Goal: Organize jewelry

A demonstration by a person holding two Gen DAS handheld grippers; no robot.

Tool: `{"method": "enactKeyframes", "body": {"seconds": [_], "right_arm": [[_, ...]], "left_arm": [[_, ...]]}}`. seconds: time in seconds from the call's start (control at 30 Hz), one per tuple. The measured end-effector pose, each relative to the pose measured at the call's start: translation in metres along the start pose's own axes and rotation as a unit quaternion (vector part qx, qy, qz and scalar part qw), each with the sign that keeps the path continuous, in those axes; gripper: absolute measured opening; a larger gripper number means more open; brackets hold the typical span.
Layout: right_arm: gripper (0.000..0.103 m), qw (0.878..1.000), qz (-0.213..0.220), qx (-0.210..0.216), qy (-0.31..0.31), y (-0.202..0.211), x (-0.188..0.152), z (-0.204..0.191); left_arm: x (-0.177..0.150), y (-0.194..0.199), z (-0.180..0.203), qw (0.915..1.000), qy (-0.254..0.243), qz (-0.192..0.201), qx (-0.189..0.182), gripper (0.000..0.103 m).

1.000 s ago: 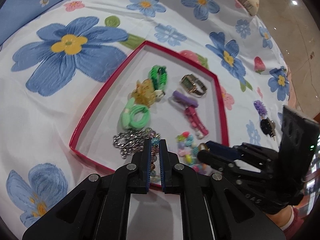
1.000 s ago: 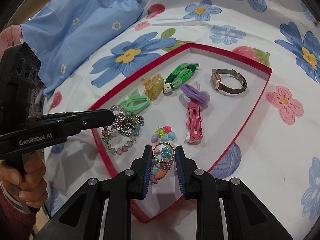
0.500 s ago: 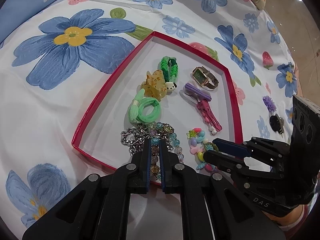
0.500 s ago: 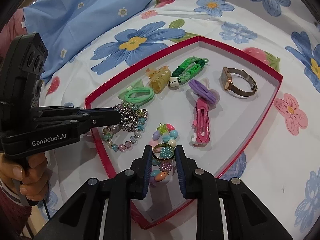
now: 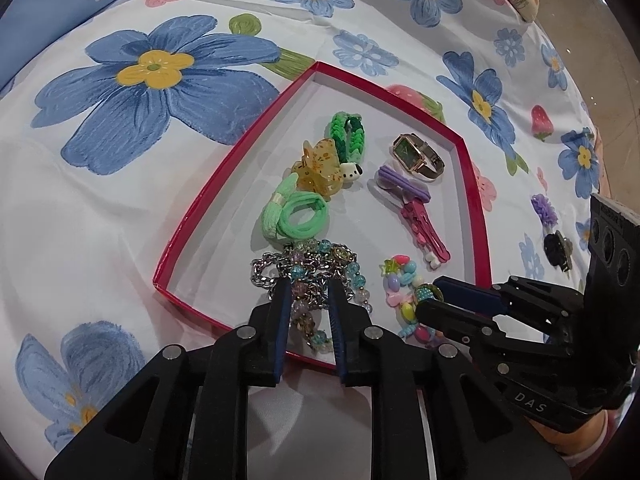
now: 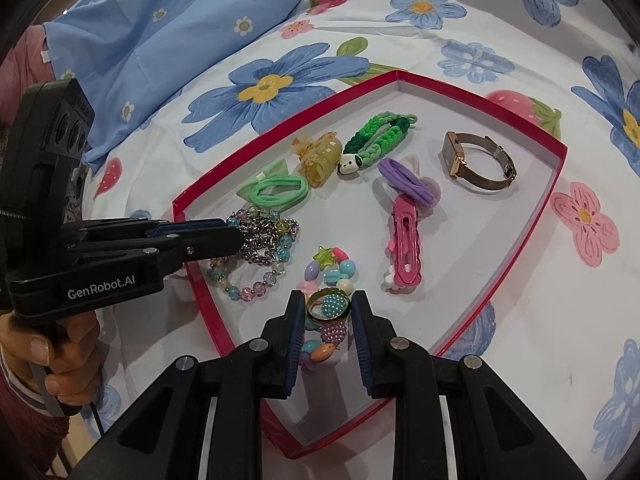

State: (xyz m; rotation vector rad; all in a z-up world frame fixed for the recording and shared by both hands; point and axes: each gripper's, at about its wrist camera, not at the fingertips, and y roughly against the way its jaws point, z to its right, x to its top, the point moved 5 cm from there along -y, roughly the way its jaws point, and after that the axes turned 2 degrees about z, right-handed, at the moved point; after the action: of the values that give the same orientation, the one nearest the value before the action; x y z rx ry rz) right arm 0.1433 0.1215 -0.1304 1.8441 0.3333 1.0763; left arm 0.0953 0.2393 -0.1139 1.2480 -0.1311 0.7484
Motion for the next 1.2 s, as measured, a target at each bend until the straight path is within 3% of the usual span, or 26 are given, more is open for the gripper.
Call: {"method": "enactKeyframes", "body": {"seconds": [0.27,0.37,0.43,0.53,0.67,0.8,0.9,1.2], "right_arm": [[0.036,1.0,0.013,0.008,-0.014,0.01,0.0,0.001],[0.036,0.999,0.033,0.012,-0.025,0.021,-0.001,0.003],[0.037,0.998,0.049,0.012,-0.036,0.03,-0.002,0.006],[0.039,0.996,0.076,0.015,-0.054,0.044,-0.004,0.013],[0.052,0.989,0.118,0.008,-0.086,0.061,-0.009,0.024],[0.056,0.983,0.144,0.014,-0.113,0.07,-0.016,0.029],[0.071,0.98,0.159,0.017,-0.116,0.076,-0.019,0.027],[0.08,0.976,0.182,0.015,-0.12,0.099,-0.035,0.024]], "left_arm": [[0.0,0.008,0.003,1.0,-0.001,0.007,0.007,0.033],[-0.001,0.015,0.004,0.9998,-0.001,0.014,0.013,0.036],[-0.001,0.022,0.005,0.9996,-0.004,0.022,0.017,0.047],[-0.003,0.033,0.004,0.9992,0.001,0.035,0.018,0.053],[-0.007,0.047,0.002,0.998,0.004,0.055,0.031,0.063],[-0.015,0.056,0.005,0.9972,0.01,0.067,0.031,0.073],[-0.021,0.063,0.007,0.9964,0.011,0.075,0.036,0.082],[-0.045,0.085,0.009,0.995,0.008,0.084,0.054,0.087]]}}
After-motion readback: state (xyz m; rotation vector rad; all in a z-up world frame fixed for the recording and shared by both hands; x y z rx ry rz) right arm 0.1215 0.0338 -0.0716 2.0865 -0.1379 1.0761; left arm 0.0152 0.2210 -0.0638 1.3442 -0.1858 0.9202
